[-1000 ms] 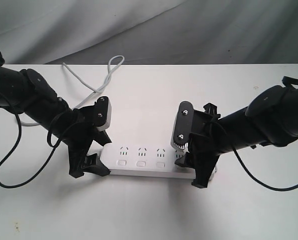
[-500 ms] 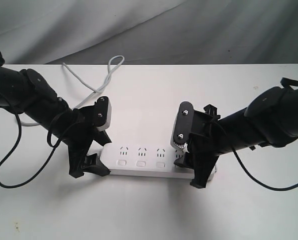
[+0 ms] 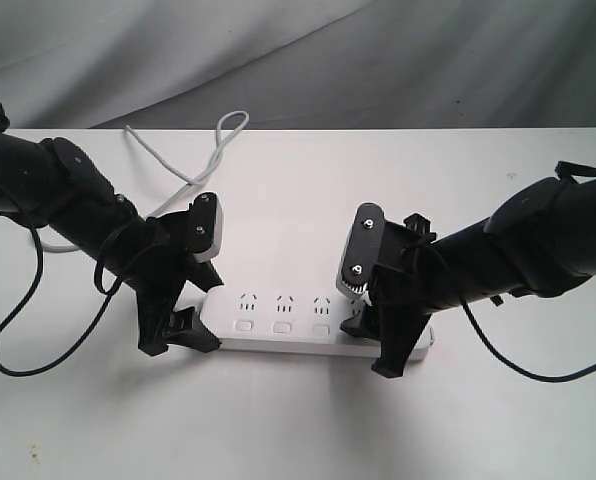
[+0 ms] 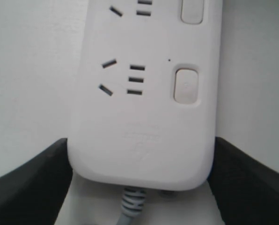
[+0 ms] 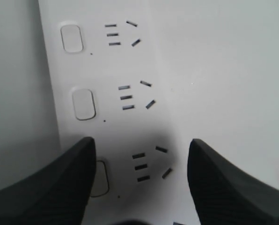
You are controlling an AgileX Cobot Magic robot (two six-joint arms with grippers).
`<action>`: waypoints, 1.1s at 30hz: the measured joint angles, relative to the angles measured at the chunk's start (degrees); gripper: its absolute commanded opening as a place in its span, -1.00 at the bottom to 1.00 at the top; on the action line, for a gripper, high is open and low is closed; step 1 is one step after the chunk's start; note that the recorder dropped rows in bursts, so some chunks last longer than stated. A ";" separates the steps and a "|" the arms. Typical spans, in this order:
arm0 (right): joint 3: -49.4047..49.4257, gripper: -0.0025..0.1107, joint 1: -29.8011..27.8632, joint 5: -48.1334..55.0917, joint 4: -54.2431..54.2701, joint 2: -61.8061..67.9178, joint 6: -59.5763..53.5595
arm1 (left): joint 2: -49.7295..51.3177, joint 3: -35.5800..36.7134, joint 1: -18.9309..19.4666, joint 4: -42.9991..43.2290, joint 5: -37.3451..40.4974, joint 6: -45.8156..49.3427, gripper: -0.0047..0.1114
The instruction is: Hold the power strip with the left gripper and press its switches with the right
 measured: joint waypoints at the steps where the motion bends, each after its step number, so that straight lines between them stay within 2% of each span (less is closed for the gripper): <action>1: 0.00 0.01 0.00 -0.15 0.00 0.00 -0.01 | 0.00 0.00 0.00 0.00 0.00 0.00 0.18; 33: 1.71 0.01 0.00 -2.65 2.89 -0.79 -3.92 | 0.00 0.00 0.00 -0.31 0.00 0.00 0.18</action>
